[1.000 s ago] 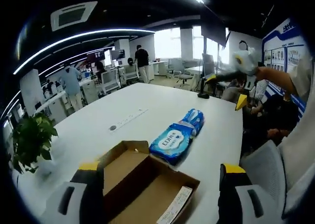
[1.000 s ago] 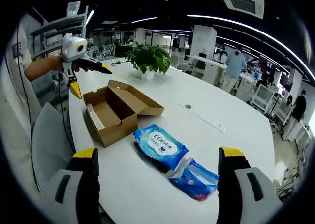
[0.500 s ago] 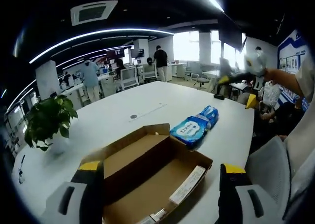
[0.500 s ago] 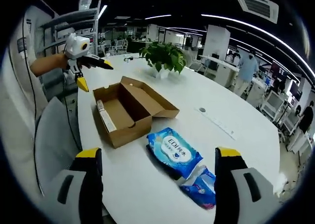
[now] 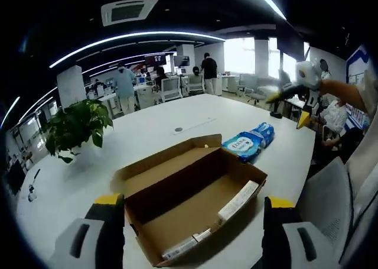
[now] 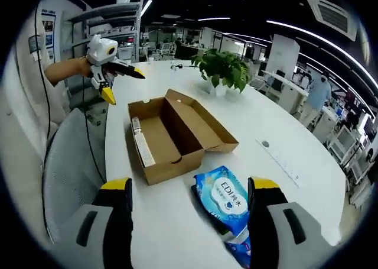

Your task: Operate the shoe box by opening the lid, removing the specified soft item, and placing it in the target area until the item is outside and the box remains undamaged.

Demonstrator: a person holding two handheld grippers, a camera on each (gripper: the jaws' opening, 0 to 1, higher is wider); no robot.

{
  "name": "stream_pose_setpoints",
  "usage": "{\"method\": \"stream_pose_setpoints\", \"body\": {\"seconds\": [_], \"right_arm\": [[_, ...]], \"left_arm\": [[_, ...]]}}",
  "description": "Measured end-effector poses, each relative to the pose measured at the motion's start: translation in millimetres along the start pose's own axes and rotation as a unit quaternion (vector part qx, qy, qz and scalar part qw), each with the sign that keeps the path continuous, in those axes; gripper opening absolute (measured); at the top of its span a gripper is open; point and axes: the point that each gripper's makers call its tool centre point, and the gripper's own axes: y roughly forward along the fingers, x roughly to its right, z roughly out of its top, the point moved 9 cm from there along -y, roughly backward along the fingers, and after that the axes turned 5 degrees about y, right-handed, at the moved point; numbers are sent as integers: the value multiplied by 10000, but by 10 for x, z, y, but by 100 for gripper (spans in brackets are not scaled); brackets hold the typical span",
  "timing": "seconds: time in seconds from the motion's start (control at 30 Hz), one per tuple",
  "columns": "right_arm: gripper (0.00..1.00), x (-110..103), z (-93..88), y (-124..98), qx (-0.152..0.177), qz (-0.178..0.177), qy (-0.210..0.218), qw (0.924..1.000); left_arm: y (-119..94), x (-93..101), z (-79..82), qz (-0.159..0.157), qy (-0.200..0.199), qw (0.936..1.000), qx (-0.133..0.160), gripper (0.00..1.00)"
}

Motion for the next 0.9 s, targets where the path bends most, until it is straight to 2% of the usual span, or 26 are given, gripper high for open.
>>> {"method": "stream_pose_setpoints", "body": {"seconds": [0.43,0.7,0.9], "right_arm": [[67,-62,162,537,-250,824,-624,9943],[64,-91,235,892,-469,1326,-959,9854],[63,-76,221,1129,-683,1606,-1117,9783]], "left_arm": [[-141,-85,-210,241,-255,9994,-30,100],[-208,-167,-333,379,-374,9986,-37,100],[-241,-178,-401,419,-418,9982,-113,100]]}}
